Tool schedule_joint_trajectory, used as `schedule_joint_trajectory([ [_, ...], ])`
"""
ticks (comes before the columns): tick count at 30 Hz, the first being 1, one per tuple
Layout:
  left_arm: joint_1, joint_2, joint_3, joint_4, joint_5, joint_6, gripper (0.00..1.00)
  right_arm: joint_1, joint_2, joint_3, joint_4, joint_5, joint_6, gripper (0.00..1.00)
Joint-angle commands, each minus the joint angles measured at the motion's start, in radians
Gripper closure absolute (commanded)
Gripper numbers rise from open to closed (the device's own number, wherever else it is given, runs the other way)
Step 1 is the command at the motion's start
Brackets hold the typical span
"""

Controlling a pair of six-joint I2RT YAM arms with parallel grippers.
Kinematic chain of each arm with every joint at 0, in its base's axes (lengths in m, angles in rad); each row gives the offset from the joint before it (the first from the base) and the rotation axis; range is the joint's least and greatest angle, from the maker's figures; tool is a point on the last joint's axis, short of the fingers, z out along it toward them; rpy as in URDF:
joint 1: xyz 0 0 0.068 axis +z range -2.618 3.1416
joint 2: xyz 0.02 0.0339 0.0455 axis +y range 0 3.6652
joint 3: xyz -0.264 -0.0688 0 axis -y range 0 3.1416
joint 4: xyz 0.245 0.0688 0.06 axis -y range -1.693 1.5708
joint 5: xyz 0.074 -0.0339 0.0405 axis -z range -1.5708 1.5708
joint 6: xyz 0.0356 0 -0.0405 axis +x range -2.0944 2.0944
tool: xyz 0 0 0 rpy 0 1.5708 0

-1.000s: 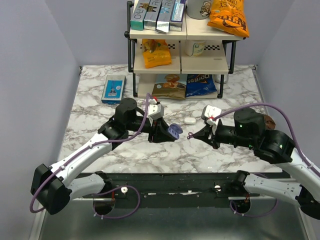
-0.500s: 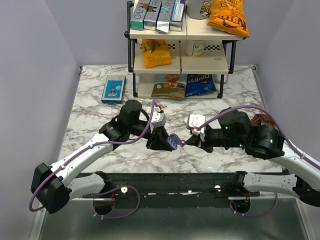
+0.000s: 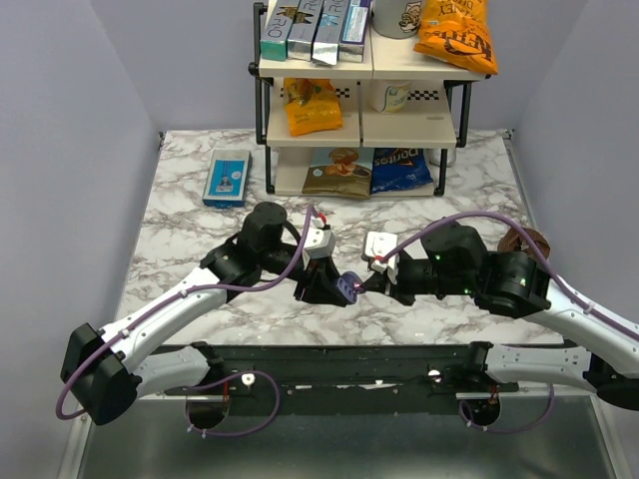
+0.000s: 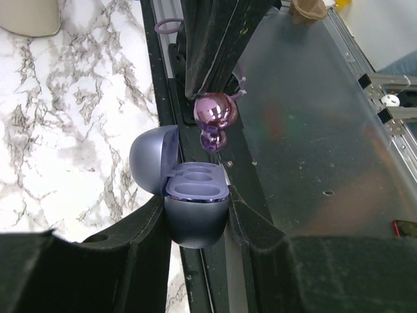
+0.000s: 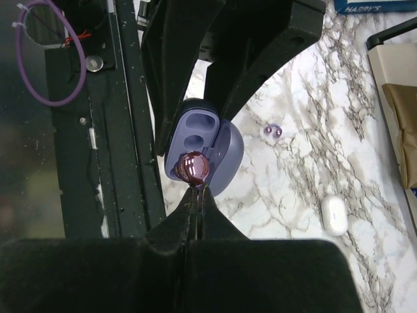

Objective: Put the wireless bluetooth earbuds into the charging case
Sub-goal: Place the earbud in the charging case.

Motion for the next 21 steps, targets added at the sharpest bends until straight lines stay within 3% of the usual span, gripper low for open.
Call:
schedule_joint_trajectory([
  [1,-0.014,-0.010,-0.005,0.018,0.007,0.009,1.00,0.011,0.009,-0.009,0.047,-0.009,-0.008,0.99],
  [21,-0.036,0.000,0.001,0.009,-0.030,0.021,1.00,0.023,0.032,-0.031,0.049,-0.026,-0.005,0.99],
])
